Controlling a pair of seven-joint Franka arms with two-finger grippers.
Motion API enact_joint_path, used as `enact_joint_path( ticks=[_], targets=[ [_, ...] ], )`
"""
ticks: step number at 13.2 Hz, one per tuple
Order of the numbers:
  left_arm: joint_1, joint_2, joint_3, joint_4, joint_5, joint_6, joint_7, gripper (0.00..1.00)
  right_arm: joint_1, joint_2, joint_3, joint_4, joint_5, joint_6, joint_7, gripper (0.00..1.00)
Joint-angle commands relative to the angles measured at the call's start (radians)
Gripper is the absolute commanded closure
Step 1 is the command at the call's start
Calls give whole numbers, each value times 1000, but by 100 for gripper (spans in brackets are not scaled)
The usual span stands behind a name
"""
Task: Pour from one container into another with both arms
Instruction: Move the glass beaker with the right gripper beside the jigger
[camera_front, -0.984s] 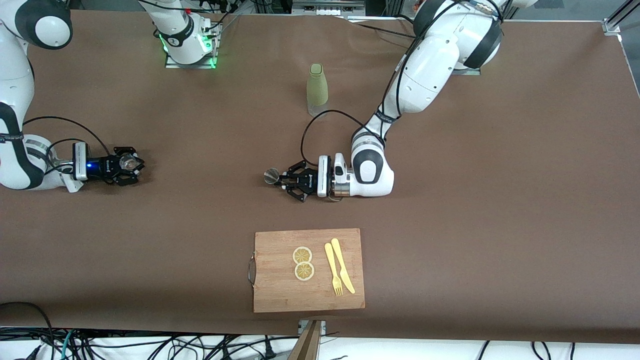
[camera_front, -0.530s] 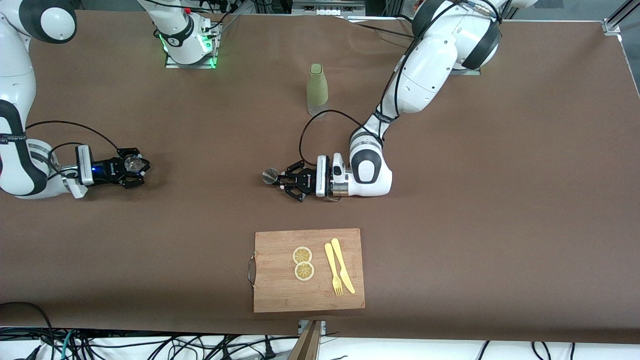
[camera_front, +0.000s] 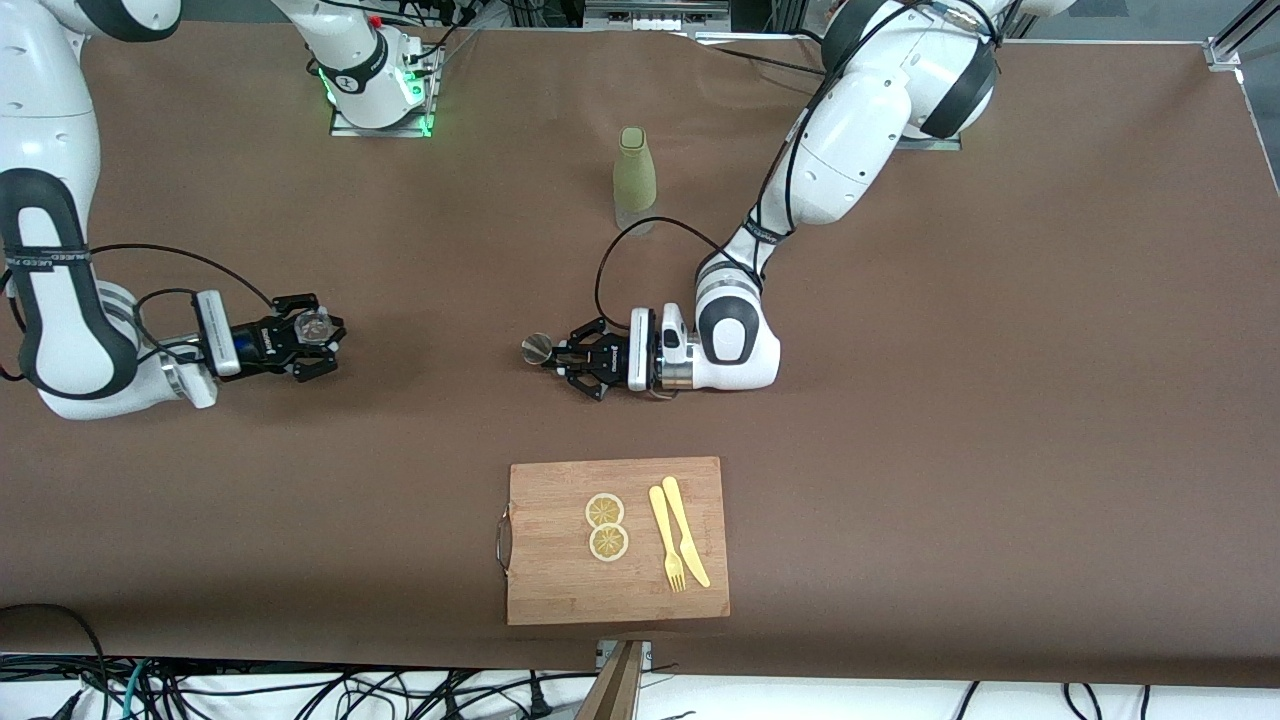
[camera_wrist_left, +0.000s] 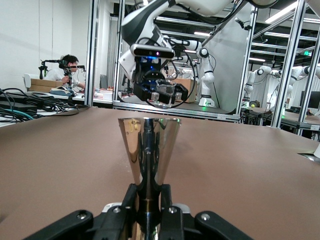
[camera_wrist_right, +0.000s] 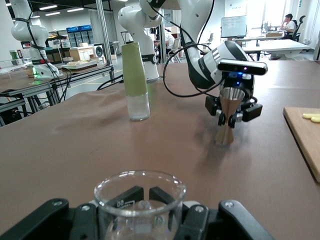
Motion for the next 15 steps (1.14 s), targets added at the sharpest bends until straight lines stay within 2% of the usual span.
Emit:
enact_joint_path(
  ticks=[1,7,11,15],
  targets=[
    [-16,31,7,47,-48,-2,2,100,31,-69,-7,-67,42,15,18,92],
    [-16,40,7,48,-50,-2,-1,100,56,-95,-7,-93,103,18,29,92],
    [-16,49,5,47,-51,0,-1,100,88,-129,-13,-93,134,58,141,92],
    [-30,54,2,50,-108,0,-4,100,127,-129,-16,-93,186,84,170,92]
  ],
)
